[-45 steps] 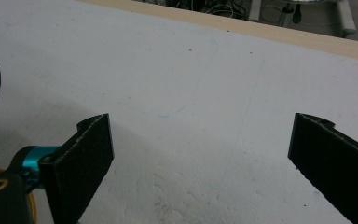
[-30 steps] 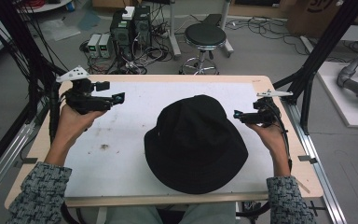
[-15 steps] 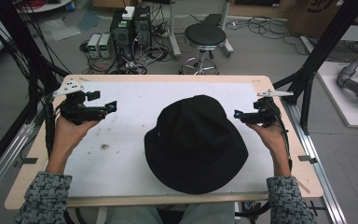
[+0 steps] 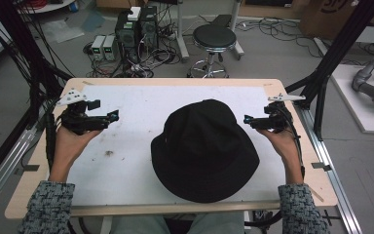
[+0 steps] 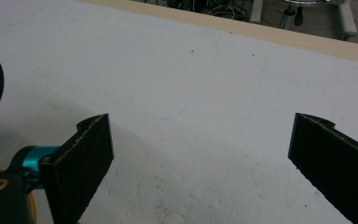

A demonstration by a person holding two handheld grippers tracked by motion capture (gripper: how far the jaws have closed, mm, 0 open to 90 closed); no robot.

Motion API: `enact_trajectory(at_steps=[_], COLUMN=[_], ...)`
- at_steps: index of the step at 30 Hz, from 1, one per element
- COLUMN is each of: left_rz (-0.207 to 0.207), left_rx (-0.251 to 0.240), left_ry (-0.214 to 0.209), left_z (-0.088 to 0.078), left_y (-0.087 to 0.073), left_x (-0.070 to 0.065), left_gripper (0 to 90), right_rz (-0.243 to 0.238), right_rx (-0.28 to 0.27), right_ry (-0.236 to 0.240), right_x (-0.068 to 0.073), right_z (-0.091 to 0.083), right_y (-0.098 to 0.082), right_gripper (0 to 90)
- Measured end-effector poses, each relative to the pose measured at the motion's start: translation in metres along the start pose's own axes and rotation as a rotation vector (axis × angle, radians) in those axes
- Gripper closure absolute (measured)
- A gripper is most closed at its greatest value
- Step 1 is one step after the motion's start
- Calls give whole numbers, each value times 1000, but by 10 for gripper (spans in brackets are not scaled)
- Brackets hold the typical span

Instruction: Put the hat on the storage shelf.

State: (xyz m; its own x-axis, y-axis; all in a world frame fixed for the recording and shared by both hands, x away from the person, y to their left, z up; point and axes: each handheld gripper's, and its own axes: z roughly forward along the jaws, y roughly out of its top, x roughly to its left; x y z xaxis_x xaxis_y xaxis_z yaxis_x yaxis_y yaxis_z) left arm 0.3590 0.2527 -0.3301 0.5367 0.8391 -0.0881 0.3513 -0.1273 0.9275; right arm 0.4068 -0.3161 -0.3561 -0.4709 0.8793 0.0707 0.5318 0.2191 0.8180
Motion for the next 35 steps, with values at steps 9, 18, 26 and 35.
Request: enact_trajectory(at_steps=[9, 18, 26, 35], left_rz=[1, -3, 0, 17], left_rx=[12, 10, 11, 4], left_ry=[12, 14, 18, 27], left_z=[0, -1, 0, 0], left_y=[-5, -6, -6, -6], left_x=[4, 6, 5, 4], left_gripper=[167, 167, 167, 167], right_rz=[-10, -15, -11, -15], right_rx=[6, 5, -3, -4], right_ry=[0, 0, -1, 3], right_x=[4, 4, 3, 5], right_z=[3, 3, 1, 2], right_y=[1, 2, 3, 3], right_gripper=[63, 63, 63, 63])
